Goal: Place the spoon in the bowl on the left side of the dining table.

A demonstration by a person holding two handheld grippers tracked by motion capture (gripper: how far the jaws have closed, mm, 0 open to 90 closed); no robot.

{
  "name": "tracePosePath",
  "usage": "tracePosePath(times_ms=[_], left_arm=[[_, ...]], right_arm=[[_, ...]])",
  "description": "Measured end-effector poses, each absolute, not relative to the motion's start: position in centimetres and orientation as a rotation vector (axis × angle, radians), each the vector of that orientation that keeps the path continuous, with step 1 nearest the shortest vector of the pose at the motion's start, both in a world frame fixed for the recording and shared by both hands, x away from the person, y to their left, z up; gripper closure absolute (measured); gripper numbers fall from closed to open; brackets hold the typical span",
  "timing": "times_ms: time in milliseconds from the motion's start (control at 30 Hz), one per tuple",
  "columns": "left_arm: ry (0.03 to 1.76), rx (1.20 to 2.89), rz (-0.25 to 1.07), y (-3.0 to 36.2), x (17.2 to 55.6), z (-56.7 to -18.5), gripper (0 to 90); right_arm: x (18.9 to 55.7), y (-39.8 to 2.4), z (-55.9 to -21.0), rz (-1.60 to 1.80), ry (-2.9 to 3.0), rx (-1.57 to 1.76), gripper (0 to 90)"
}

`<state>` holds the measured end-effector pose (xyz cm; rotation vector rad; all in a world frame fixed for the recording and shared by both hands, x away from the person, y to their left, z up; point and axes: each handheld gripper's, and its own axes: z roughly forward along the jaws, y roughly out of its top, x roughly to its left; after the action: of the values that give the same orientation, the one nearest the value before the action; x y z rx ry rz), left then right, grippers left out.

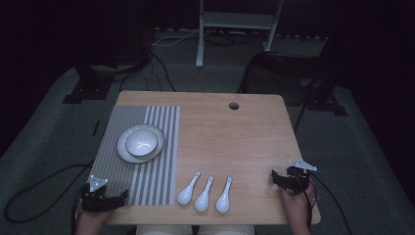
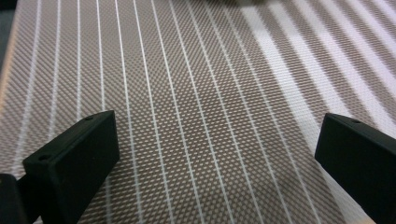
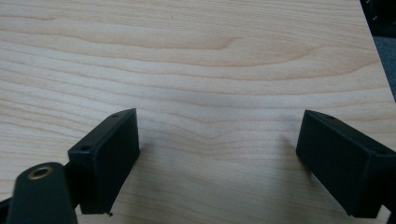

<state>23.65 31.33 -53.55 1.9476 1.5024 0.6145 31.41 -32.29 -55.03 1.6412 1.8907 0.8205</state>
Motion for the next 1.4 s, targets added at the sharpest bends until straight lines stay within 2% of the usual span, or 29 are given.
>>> tracePosePath(times_ms=[333, 800, 1400], left_arm=[[1.409, 2.06, 0.533, 31.9, 23.7, -54.0, 0.0], [1.348, 2.08, 0.441, 31.5, 24.0, -54.0, 0.0], [1.309, 2.066, 0.483, 30.5, 24.2, -52.8, 2.3]], right_arm=[[31.4, -32.3, -55.0, 0.82, 1.891, 1.641, 12.6], [31.4, -32.3, -55.0, 0.82, 1.891, 1.64, 12.6], [31.4, -32.3, -55.0, 0.82, 1.891, 1.64, 12.6]])
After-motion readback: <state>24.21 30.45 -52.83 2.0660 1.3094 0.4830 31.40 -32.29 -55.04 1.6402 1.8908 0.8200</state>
